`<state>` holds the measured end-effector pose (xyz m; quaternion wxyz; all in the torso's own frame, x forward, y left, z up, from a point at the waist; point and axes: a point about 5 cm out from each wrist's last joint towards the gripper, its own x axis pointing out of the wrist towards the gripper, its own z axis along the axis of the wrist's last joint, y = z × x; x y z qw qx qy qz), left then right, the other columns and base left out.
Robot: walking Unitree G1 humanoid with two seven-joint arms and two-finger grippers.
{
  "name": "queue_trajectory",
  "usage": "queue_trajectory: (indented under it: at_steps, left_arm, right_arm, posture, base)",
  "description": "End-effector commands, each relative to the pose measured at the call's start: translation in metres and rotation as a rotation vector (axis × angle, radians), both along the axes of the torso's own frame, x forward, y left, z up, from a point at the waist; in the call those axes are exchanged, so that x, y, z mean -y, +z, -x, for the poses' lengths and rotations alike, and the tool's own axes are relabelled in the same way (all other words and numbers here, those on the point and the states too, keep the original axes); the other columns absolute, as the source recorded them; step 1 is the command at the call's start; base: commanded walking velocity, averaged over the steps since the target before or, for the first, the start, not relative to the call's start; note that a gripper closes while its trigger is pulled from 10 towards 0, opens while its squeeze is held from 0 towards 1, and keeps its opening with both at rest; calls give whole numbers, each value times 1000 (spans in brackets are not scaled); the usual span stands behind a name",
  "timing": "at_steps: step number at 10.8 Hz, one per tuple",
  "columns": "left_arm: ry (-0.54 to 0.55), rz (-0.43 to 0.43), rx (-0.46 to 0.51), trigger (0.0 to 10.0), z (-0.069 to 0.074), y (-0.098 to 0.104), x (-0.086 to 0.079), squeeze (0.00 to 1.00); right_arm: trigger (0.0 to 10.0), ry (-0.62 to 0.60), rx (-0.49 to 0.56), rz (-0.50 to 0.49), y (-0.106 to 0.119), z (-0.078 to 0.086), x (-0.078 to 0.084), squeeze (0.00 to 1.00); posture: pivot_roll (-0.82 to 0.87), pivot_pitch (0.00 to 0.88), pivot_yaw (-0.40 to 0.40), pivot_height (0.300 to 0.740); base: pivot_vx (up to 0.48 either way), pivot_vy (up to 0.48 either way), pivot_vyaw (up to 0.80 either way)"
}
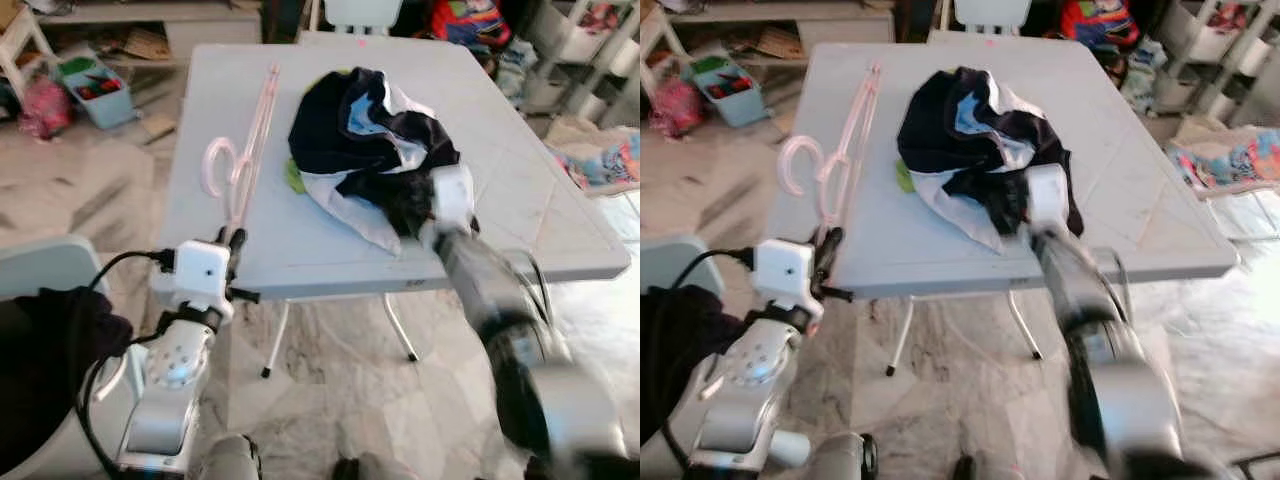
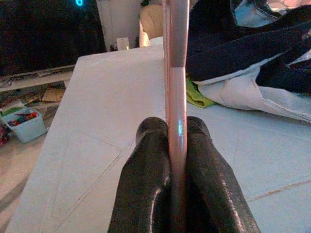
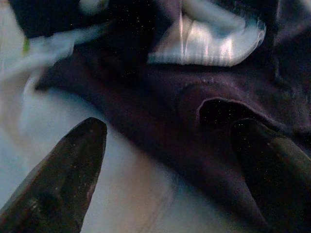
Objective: Hang hanger
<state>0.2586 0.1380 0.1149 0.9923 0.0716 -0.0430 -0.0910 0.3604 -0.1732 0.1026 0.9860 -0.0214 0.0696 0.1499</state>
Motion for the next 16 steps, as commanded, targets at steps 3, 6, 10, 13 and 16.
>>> queue_trajectory:
  at_steps: [3, 6, 10, 13, 16]
  left_arm:
    - [-10, -12, -92, 10000, -8, -22, -2, 0]
    - [21, 27, -98, 10000, -8, -26, -10, 0]
    - [-41, 5, -64, 10000, -16, -23, 6, 0]
    - [-73, -6, -62, 10000, -19, -26, 14, 0]
    - [-81, -9, -60, 10000, -20, -26, 15, 0]
  right_arm:
    - [10000, -93, 82, -96, -5, 22, -6, 0]
    - [10000, -177, 200, -39, -15, 59, -4, 0]
    - [10000, -186, 178, -100, -18, 72, -20, 0]
    - [10000, -215, 184, -88, -9, 68, -14, 0]
    - [10000, -208, 172, -73, -11, 70, -15, 0]
  posture:
    - [-20, 0, -32, 740]
    - [-45, 0, 0, 740]
    - [-69, 0, -7, 740]
    - [-88, 0, -7, 740]
    - [-92, 0, -8, 740]
  base:
    - [0, 0, 0]
    - [0, 0, 0]
    - [0, 0, 0]
    - [0, 0, 0]
    - [0, 0, 0]
